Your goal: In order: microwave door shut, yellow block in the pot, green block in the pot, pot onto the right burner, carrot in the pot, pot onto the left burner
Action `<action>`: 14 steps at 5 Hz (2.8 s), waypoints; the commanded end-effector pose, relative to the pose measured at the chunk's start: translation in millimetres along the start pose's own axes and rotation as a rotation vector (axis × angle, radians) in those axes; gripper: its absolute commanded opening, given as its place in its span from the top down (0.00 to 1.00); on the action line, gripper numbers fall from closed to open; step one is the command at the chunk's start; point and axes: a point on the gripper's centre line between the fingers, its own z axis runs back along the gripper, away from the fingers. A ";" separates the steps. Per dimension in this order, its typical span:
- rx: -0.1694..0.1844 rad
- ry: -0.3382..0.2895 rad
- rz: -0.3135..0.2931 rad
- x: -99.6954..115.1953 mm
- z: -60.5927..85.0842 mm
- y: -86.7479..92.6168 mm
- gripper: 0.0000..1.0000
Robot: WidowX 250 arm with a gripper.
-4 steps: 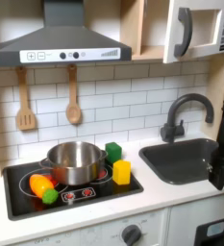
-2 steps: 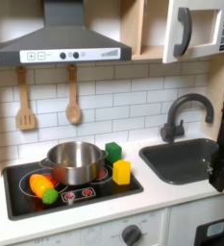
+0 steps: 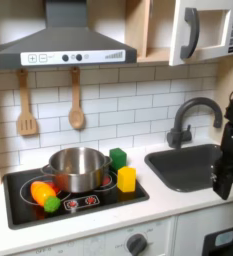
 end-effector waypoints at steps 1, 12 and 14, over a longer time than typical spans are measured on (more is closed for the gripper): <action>-0.014 -0.019 0.003 12.8 0.6 4.1 0.00; -0.112 -0.222 -0.146 129.4 38.1 -54.4 0.00; -0.124 -0.253 -0.163 147.1 47.3 -62.1 0.00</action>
